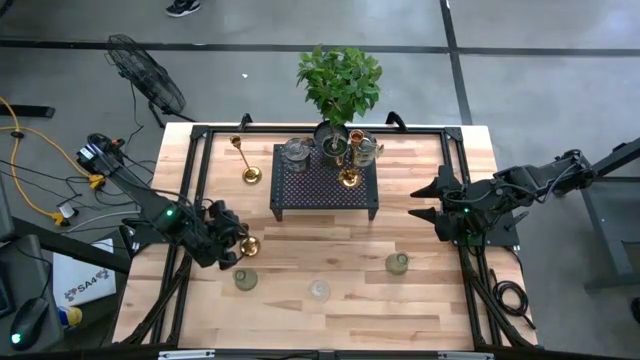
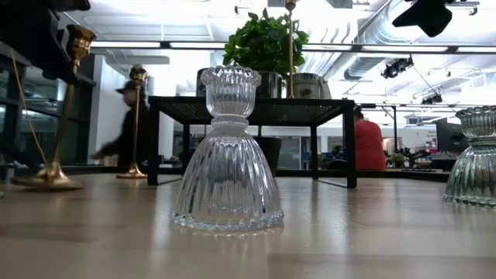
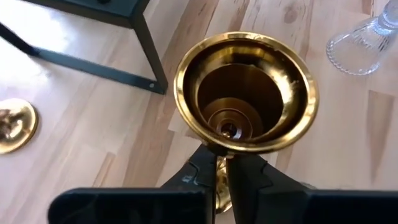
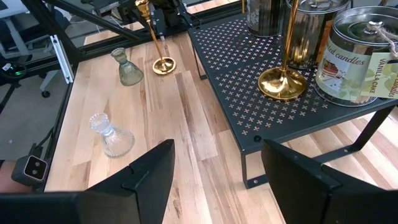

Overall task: Pick & Place candle stick holders
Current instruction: Put the bottom gold candle holder on the shelf aligned with the other gold candle holder

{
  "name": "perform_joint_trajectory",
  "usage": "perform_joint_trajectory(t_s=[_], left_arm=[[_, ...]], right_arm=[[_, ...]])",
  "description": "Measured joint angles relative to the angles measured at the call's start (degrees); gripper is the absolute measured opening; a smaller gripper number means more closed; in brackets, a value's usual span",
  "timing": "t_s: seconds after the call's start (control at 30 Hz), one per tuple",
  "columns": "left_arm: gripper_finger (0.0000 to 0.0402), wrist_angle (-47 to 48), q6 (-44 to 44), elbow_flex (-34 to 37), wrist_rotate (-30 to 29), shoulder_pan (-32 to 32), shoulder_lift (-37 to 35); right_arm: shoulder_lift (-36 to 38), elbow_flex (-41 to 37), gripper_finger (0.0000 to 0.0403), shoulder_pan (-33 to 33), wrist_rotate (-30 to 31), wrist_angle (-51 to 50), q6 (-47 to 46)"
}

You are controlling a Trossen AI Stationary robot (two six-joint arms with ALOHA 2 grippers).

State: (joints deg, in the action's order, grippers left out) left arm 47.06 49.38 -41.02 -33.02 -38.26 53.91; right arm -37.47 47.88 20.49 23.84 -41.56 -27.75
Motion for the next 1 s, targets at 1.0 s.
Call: perform_joint_trajectory(t_s=[1.0], left_arm=[[0.0009, 16.24, 5.8, -30.08, -5.02, 7.91, 5.85]], right_arm=[[-0.01, 0.0, 0.0233, -0.01, 0.01, 0.0, 0.0]])
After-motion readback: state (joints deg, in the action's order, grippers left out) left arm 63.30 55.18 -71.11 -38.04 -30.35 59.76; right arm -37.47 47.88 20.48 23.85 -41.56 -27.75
